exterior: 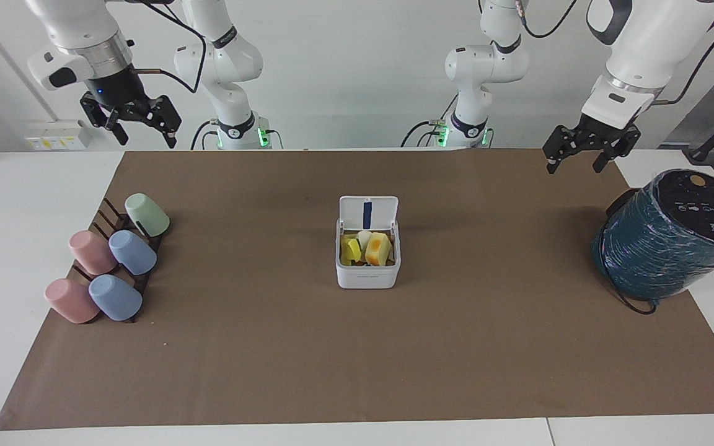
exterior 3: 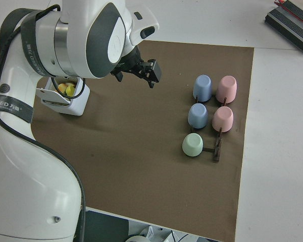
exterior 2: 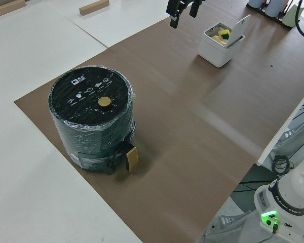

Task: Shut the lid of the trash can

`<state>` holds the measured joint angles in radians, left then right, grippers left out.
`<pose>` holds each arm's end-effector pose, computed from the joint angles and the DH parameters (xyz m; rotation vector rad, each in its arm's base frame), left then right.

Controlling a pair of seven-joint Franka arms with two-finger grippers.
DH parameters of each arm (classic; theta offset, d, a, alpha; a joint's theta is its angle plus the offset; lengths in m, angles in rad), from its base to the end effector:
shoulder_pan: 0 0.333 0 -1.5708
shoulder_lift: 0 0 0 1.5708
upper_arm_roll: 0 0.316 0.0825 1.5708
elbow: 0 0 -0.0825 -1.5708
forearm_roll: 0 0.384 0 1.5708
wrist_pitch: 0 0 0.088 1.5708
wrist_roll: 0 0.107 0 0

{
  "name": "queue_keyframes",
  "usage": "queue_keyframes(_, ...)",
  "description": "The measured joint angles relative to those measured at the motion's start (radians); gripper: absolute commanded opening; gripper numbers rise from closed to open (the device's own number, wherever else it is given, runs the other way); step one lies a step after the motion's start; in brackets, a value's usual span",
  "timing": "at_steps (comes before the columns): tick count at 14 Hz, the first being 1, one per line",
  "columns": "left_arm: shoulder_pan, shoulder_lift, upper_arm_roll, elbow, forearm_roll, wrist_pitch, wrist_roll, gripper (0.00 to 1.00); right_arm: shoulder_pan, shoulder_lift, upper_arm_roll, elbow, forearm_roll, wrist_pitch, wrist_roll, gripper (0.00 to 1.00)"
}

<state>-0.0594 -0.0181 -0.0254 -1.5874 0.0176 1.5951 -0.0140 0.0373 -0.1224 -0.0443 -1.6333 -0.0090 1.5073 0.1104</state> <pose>0.5495 -0.0450 0.6288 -3.1226 0.1109 -0.0416 0.5093 -0.0061 0.6547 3.1324 -0.1844 -0.0055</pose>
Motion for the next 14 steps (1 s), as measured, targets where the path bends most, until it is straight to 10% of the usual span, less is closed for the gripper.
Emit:
queue_keyframes(9,-0.005,-0.004,-0.014,-0.007,0.0,-0.015,-0.009,1.0,0.0,0.0,0.0,0.0,0.0,0.0,0.0,1.0)
queue_keyframes(14,-0.171,-0.023,-0.025,-0.074,0.0,0.099,-0.066,1.0,0.0,0.0,-0.001,-0.001,0.0,0.0,0.0,1.0)
